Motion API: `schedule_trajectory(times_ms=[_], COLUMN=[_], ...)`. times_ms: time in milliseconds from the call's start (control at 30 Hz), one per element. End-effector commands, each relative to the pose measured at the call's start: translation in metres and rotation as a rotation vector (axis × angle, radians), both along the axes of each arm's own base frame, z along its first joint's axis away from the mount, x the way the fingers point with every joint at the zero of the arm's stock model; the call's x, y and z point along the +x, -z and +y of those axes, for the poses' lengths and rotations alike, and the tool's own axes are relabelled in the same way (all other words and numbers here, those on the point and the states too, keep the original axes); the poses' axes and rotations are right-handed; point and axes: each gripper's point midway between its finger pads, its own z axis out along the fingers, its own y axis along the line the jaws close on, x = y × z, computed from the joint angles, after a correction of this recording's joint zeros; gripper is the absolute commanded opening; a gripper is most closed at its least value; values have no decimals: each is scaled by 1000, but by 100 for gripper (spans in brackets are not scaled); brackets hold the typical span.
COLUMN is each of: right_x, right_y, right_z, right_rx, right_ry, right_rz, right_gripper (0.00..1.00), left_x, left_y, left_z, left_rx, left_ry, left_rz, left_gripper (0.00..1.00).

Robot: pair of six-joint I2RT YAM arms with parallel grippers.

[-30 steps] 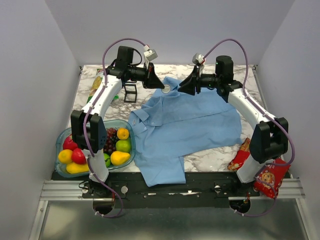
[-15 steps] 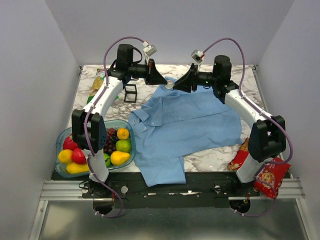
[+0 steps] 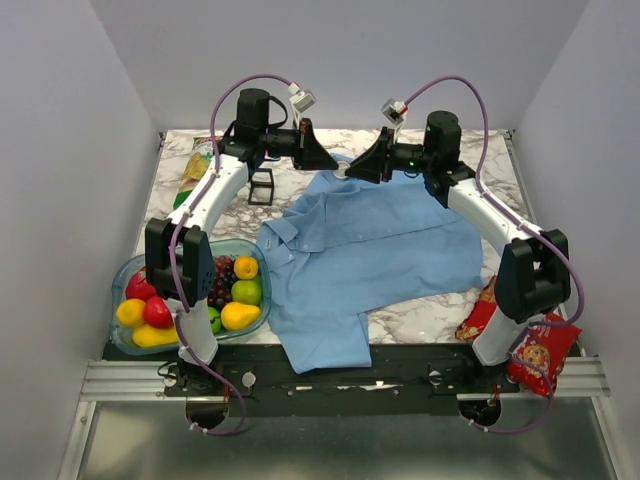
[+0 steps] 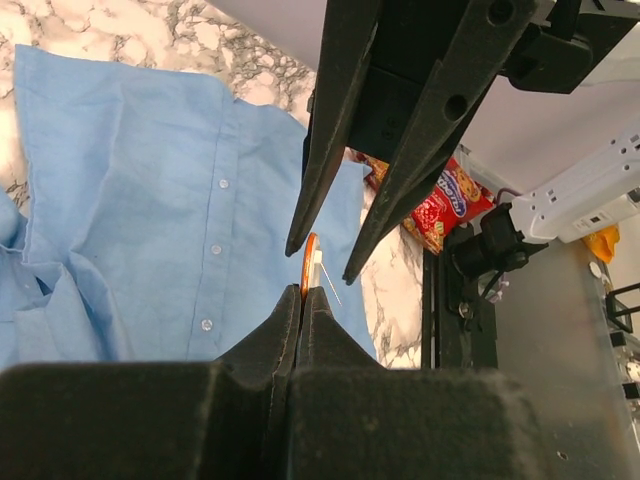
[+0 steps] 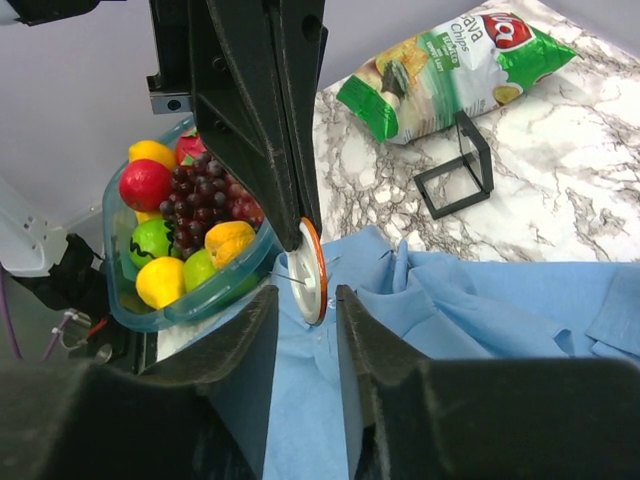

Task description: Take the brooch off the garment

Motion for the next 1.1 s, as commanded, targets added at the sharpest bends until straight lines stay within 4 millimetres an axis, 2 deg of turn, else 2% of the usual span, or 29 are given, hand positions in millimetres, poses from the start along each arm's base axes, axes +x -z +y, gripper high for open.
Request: schedule_trajectory(times_ms=[0, 233, 467, 733, 1067], right_x=[7, 10, 12, -6, -9], right_y=[7, 8, 13, 5, -2], right_z=[5, 5, 5, 6, 5], right_rx=[-2, -8, -16, -1, -1], right_ry=[16, 28, 36, -63, -77], right_rz=[-1, -3, 7, -41, -75], right_gripper=[35, 29, 28, 38, 41], left_x=[-13, -11, -11, -11, -12], left_y=[-10, -9, -9, -8, -2], left_z=[-4, -6, -6, -6, -5], left_rx=[-25, -32, -34, -32, -27], left_ry=[46, 53, 54, 53, 58], left_rz=[-8, 3, 4, 10, 22], left_gripper=[0, 0, 0, 0, 0])
